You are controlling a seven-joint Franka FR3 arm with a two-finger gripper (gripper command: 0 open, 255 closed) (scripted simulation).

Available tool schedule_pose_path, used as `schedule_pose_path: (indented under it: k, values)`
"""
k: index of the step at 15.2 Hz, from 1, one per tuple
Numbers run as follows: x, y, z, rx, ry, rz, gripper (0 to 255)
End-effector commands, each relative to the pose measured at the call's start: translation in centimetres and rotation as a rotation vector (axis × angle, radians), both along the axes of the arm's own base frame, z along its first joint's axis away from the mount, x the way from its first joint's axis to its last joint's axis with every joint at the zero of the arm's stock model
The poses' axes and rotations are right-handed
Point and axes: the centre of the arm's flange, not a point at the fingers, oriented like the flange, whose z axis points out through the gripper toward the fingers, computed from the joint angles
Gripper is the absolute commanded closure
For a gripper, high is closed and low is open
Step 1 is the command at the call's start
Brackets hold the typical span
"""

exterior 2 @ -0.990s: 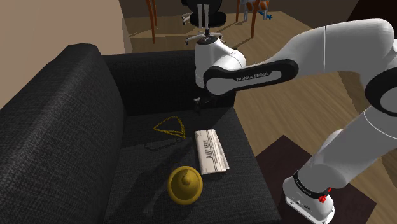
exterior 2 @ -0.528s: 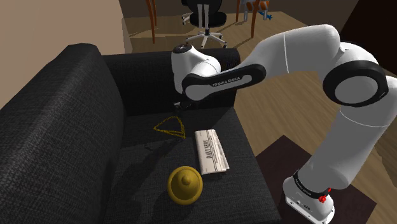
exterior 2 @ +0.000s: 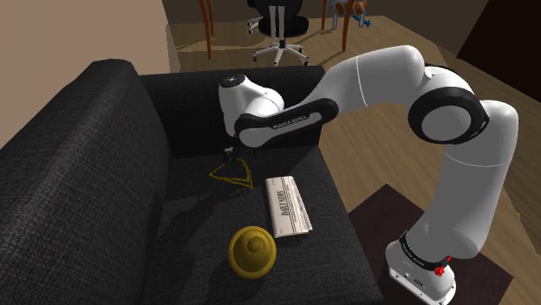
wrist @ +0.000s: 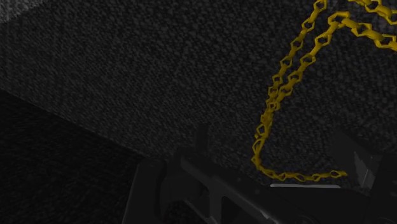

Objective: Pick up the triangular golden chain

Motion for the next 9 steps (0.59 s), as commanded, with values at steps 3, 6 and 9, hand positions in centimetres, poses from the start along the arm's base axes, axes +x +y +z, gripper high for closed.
schedule_pose_path:
  k: [3, 6, 9]
  values:
    - [0.06, 0.13, -1.90, 0.000, -0.001, 0.000, 0]
    - [0.01, 0.06, -1.84, 0.000, 0.000, 0.000, 255]
    - [0.01, 0.07, -1.85, 0.000, 0.000, 0.000, 255]
